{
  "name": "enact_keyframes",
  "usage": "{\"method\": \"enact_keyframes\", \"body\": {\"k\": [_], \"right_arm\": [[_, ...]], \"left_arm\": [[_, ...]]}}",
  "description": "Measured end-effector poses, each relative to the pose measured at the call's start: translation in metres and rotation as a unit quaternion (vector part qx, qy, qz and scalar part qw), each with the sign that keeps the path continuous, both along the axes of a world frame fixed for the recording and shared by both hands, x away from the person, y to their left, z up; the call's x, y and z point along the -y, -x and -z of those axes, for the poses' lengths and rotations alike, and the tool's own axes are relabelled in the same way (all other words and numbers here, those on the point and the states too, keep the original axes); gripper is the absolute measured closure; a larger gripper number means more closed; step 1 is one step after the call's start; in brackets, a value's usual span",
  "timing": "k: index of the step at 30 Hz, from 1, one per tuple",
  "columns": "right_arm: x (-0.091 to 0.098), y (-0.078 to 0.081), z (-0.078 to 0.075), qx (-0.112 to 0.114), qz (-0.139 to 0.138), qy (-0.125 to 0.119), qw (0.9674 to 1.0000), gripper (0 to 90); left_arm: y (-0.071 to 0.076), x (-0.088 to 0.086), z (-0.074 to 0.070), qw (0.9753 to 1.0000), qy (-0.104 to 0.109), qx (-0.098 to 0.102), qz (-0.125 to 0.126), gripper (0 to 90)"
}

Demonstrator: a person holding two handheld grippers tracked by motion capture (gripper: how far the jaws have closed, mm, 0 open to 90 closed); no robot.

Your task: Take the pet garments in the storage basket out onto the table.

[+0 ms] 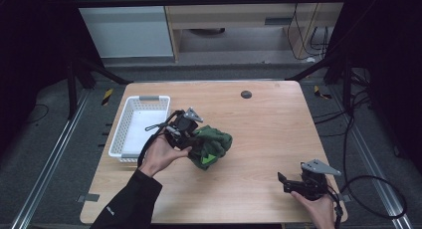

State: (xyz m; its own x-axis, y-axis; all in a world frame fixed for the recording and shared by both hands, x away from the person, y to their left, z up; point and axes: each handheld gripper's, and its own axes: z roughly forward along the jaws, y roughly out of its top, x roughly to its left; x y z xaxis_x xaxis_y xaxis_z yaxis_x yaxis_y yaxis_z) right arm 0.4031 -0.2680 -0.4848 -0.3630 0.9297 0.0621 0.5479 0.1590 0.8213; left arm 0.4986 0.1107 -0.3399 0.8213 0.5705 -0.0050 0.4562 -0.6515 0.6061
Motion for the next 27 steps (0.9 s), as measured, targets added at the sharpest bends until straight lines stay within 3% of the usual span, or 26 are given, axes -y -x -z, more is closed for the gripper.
{"method": "enact_keyframes", "body": {"k": [12,27], "right_arm": [[0.0,0.0,0.0,0.0,0.001,-0.003,1.0,6.7],[0.0,0.0,0.0,0.002,-0.001,0.001,1.0,6.7]], "left_arm": [[-0.005,0.018,0.017,1.0,0.004,-0.002,0.001,80.8],[-0.01,0.026,0.042,0.9999,0.003,-0.012,-0.001,80.3]]}}
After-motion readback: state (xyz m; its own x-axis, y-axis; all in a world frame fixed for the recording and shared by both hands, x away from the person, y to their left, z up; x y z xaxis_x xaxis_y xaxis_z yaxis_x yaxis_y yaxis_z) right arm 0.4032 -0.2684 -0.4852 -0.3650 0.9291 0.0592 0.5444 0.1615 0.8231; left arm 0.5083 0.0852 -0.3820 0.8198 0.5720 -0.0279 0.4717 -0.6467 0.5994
